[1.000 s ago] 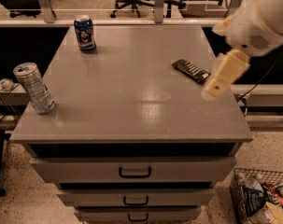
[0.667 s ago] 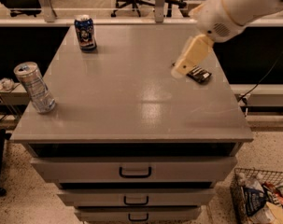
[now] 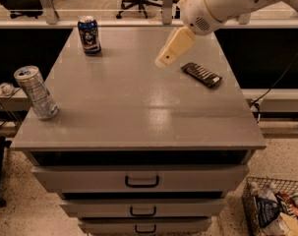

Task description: Knock pepsi can over

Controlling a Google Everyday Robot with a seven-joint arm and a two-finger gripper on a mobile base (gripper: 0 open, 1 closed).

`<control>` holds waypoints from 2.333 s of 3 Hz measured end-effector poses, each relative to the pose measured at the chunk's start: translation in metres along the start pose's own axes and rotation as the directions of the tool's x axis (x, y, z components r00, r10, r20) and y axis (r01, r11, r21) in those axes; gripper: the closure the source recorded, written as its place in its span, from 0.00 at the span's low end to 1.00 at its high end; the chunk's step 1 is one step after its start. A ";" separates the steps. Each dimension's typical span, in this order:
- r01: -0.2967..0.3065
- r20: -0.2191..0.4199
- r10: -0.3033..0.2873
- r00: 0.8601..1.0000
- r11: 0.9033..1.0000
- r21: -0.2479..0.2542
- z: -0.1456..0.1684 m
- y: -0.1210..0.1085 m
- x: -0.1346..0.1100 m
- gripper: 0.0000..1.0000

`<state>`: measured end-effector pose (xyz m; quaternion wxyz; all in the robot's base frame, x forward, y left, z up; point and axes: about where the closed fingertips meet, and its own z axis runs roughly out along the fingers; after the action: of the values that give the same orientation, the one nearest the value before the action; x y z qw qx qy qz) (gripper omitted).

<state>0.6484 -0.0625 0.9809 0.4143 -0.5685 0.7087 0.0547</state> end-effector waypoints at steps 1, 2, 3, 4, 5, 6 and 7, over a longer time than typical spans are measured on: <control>-0.027 0.039 0.026 0.999 1.000 0.013 0.021 -0.002 -0.008 0.00; -0.065 0.086 0.063 0.994 0.998 0.021 0.051 -0.006 -0.016 0.00; -0.146 0.179 0.136 0.974 0.989 0.039 0.101 -0.021 -0.031 0.00; -0.225 0.268 0.209 0.940 0.974 0.033 0.149 -0.033 -0.044 0.00; -0.289 0.352 0.267 0.897 0.957 0.011 0.194 -0.048 -0.056 0.00; -0.314 0.401 0.296 0.867 0.949 -0.022 0.229 -0.056 -0.074 0.00; -0.321 0.444 0.311 0.840 0.946 -0.056 0.254 -0.061 -0.101 0.00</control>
Offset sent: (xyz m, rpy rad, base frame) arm 0.0932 0.0790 -0.0507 0.2626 -0.0314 -0.0794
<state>0.8346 0.1324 0.9053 0.5570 -0.4117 0.6788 0.2438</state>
